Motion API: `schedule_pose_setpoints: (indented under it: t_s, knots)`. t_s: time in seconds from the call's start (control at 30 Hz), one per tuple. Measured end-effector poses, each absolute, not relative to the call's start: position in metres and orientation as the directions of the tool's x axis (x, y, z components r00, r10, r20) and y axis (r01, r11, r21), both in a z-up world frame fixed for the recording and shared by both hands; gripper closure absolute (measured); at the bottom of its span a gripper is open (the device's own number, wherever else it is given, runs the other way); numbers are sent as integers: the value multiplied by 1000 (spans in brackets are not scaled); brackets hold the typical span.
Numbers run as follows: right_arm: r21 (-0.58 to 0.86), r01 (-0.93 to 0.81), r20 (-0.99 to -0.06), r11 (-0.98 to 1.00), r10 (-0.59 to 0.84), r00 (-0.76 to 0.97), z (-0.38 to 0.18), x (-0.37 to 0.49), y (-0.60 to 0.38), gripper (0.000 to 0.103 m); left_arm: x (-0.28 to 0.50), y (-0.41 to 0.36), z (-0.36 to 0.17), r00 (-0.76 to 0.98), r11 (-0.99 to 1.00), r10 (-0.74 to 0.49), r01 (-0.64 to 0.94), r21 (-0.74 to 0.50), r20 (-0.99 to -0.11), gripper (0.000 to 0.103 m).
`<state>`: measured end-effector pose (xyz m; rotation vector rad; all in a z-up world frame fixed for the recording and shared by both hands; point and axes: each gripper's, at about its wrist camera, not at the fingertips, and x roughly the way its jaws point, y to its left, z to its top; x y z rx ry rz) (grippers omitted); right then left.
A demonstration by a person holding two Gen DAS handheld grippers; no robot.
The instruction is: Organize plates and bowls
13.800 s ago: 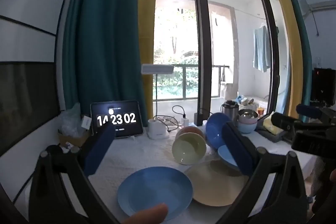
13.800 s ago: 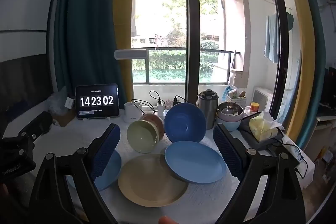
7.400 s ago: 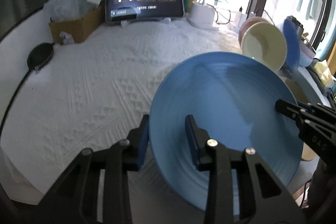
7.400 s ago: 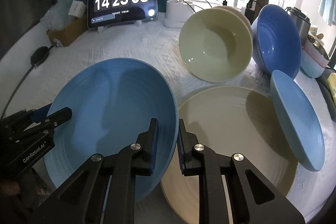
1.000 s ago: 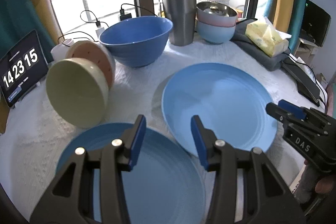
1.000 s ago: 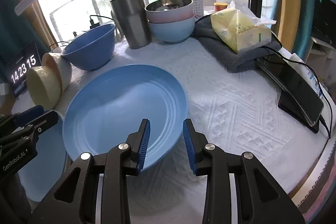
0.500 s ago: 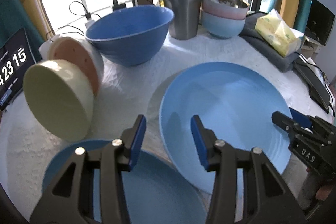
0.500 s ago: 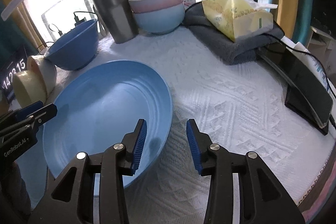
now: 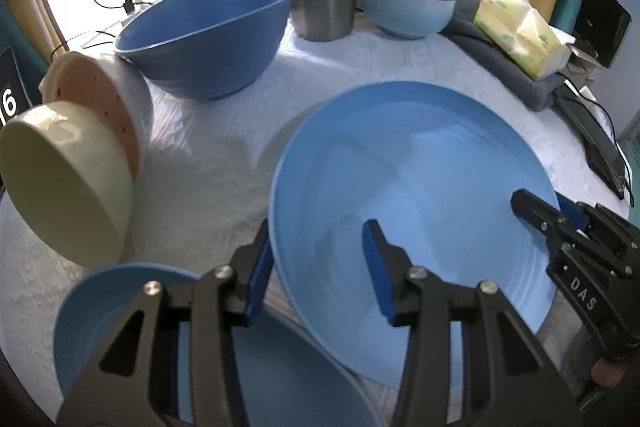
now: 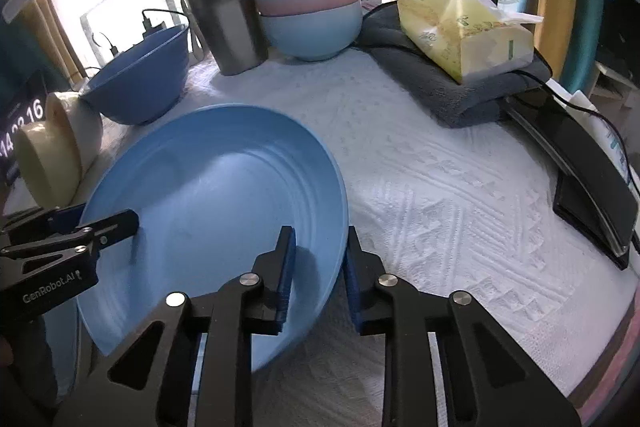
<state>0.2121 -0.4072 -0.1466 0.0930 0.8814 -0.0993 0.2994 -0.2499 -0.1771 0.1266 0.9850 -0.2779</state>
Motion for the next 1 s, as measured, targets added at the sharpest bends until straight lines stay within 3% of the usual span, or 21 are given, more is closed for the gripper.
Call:
schedule_pose_setpoints:
  t_s: [1.0]
  knots:
    - [28,132,-711,991,-73,699,-110,167,-382,78,243,-220,-131,617,956,-220,291,-41,-756,61]
